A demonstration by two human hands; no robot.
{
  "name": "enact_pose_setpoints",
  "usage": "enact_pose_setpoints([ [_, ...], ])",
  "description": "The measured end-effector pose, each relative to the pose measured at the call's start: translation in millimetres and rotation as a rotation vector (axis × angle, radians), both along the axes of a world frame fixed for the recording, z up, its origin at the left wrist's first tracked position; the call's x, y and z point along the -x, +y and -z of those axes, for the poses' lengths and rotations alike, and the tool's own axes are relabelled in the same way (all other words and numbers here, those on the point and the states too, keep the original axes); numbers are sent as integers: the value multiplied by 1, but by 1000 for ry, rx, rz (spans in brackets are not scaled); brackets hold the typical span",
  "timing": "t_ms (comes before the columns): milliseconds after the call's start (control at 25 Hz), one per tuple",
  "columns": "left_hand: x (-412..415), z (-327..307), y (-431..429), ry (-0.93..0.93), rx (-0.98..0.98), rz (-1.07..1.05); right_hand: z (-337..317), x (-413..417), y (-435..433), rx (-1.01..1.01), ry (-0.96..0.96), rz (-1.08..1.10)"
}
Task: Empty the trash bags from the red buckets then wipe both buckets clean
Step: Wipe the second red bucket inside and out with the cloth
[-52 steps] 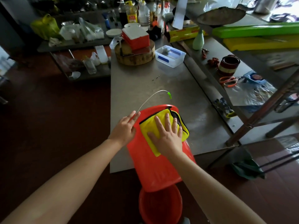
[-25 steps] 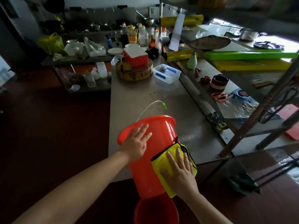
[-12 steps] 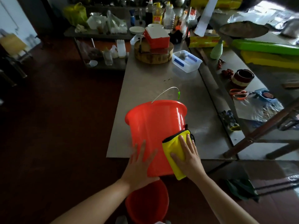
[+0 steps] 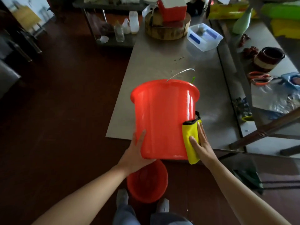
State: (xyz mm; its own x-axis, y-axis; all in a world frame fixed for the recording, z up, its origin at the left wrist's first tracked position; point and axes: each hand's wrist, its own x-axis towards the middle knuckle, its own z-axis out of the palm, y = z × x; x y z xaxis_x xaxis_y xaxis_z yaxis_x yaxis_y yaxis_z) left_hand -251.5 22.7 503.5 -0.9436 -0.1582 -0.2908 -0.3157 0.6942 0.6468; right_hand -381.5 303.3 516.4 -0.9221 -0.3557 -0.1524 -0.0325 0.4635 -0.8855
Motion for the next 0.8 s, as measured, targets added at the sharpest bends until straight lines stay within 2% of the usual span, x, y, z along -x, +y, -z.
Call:
enact_pose_setpoints([
  [200,27,-47,-16,116,-30,-22,-39,20,-16,52,-25,72],
  [360,55,-104,-50,72,-22,-157,-107,53,-52,36,138,2],
  [520,77,-140,-87,19,-16,-312,-155,78,-109,-204,350,-101],
  [640,89,-155,-107,14,22,-356,-167,94,-154,-415,467,-154],
  [800,111,-162,-128,-30,61,-377,-168,117,-206,-570,682,-143],
])
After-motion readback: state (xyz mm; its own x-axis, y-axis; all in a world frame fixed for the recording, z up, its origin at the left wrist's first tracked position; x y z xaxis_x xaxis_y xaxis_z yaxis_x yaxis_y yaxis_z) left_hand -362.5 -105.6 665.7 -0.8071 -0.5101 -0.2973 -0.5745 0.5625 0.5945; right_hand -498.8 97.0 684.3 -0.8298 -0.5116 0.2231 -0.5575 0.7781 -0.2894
